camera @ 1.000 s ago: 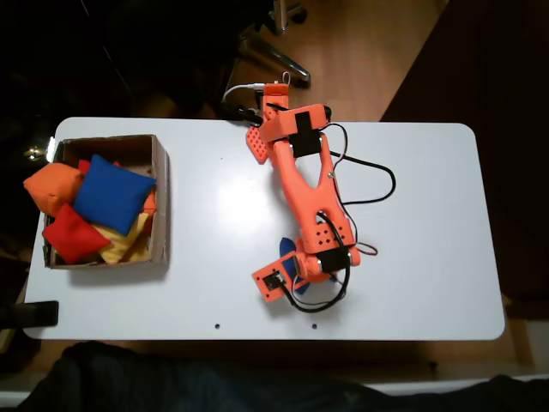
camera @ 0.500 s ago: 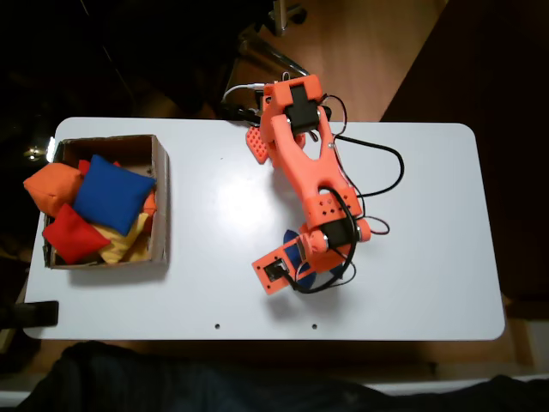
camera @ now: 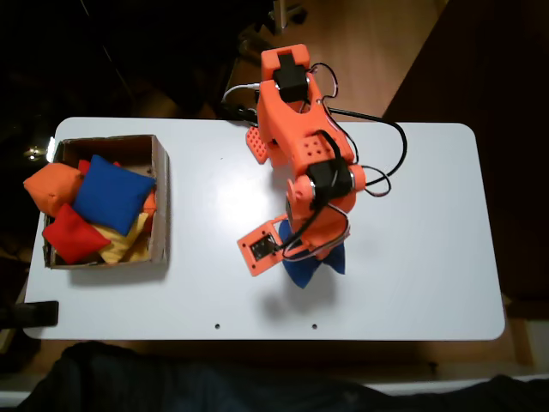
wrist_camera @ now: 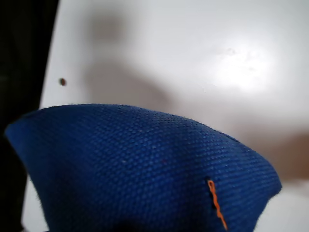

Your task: Grasp a bag and put it in the box.

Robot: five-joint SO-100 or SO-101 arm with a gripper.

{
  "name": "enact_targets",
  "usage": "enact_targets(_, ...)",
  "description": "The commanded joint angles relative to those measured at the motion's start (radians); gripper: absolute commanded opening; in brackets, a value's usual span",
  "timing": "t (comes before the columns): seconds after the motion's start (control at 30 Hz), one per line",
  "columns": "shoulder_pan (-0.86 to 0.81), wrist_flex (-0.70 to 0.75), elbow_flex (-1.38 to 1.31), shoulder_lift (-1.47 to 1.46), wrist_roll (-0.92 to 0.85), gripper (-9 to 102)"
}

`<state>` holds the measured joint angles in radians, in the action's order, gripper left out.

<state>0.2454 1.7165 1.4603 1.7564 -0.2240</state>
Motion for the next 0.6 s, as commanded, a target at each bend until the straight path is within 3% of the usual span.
enact_targets(0.0,-0.025,0.017,-0.011,0.118,0.0,10)
enact_targets(0.57,-0.247,0.086,-0.012,0.333,-0.058,10)
